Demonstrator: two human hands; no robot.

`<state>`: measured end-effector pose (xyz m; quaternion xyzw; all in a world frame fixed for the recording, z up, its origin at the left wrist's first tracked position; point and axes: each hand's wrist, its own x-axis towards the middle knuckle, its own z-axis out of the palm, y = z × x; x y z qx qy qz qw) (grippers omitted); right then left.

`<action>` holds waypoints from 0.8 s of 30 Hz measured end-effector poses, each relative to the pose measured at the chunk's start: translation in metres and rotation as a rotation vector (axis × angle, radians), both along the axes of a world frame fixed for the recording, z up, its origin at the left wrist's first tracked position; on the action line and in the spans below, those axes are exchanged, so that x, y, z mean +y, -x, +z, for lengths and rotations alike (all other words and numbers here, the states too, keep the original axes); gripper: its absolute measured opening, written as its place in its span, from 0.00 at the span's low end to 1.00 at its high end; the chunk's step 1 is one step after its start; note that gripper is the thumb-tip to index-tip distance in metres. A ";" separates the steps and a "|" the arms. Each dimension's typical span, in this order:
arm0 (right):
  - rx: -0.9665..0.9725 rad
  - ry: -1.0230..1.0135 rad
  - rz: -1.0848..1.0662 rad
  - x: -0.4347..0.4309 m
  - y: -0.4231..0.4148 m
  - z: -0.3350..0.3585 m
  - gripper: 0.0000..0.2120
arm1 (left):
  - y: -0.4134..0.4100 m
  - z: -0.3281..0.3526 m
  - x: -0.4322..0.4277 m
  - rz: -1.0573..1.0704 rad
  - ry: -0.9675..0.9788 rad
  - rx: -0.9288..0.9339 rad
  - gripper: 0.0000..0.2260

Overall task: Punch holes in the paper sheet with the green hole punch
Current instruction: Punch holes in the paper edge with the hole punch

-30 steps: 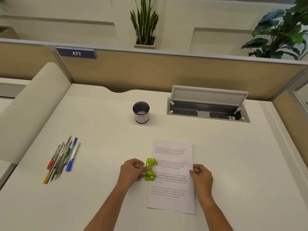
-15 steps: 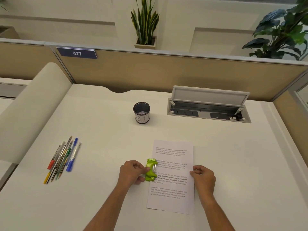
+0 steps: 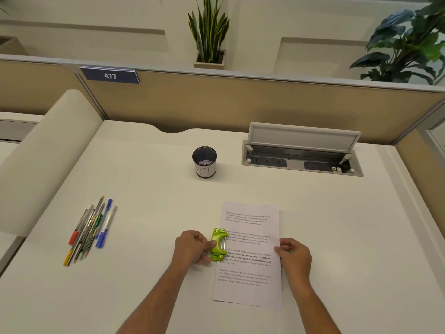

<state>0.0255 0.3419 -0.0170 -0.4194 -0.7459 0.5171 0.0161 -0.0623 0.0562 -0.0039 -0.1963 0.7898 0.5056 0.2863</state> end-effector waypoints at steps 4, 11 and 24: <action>-0.002 0.004 0.000 0.000 0.000 0.000 0.14 | 0.001 -0.004 0.000 -0.006 0.002 0.004 0.15; -0.005 0.032 -0.016 0.000 0.000 -0.002 0.09 | -0.003 -0.018 -0.003 0.025 -0.022 -0.012 0.17; 0.004 0.061 -0.026 0.000 -0.001 -0.005 0.09 | -0.001 -0.019 0.000 0.093 -0.069 -0.007 0.17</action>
